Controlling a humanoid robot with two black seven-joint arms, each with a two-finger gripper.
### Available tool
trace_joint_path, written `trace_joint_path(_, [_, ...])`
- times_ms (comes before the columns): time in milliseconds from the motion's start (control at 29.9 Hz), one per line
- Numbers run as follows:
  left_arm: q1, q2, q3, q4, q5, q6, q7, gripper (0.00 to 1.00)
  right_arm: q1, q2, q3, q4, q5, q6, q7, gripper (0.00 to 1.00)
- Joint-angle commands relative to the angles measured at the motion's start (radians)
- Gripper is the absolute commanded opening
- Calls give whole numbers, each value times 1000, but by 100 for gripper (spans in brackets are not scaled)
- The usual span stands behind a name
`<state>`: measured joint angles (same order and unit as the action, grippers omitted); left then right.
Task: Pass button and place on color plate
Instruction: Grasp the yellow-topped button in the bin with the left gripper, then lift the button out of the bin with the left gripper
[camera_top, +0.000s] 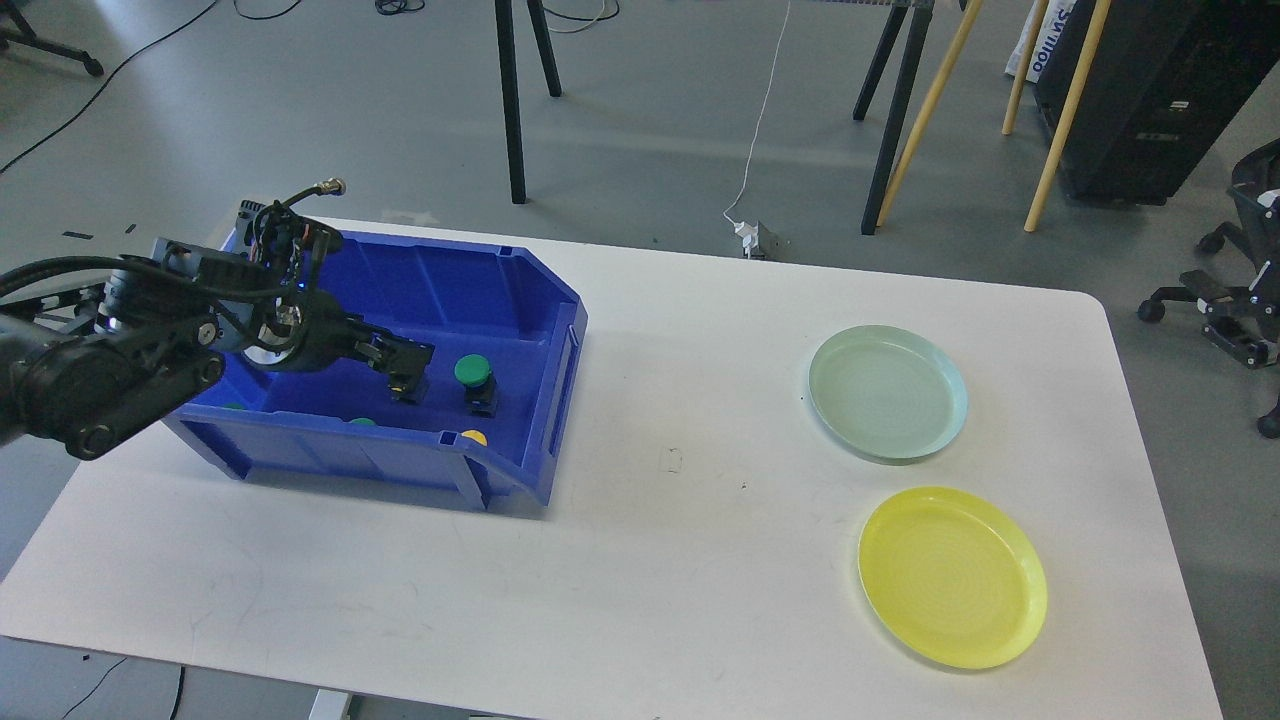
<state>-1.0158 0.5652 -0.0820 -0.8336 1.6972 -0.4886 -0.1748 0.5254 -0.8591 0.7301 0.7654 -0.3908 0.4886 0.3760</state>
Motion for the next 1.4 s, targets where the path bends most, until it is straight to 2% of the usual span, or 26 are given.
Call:
trace_joint_path(0, [3,-50,2,71,1,0,-5,99,-5,-1,0,0,0,0,0,99])
trace_joint_path(334, [34,-119,10,175,16,0,-35,98,-12,-3,0,0,0,0,0,99])
trace_joint_path(501, [36,-136,19,223,18,0,-69,83,-18,-3,0,2,0,0,0,99])
trace_joint_path(601, [34,-140,47,235,18,0,-81,78,-21,-3,0,2,0,0,1,99])
trace_joint_path(768, [33,-169,59,293,1,24,-84,71,-25,-3,0,5,0,0,1,99])
trace_joint_path(935, [33,-186,48,326,-4,35,-86,55,-27,-3,0,5,-3,0,1,99])
trace_joint_path(1102, [28,-206,50,360,-33,50,-89,52,-30,-3,0,6,-3,0,0,99])
trace_joint_path(1169, [28,-206,57,363,-36,51,-103,44,-30,-3,0,6,-3,0,1,99])
trace_joint_path(1269, [28,-206,59,363,-34,51,-111,22,-30,-3,0,6,-3,0,1,99])
trace_joint_path(1336, [23,-203,59,363,-34,47,-112,14,-30,-3,0,6,-3,0,0,99])
trace_joint_path(1369, [22,-203,59,361,-34,44,-114,13,-30,-3,0,6,-3,0,0,99])
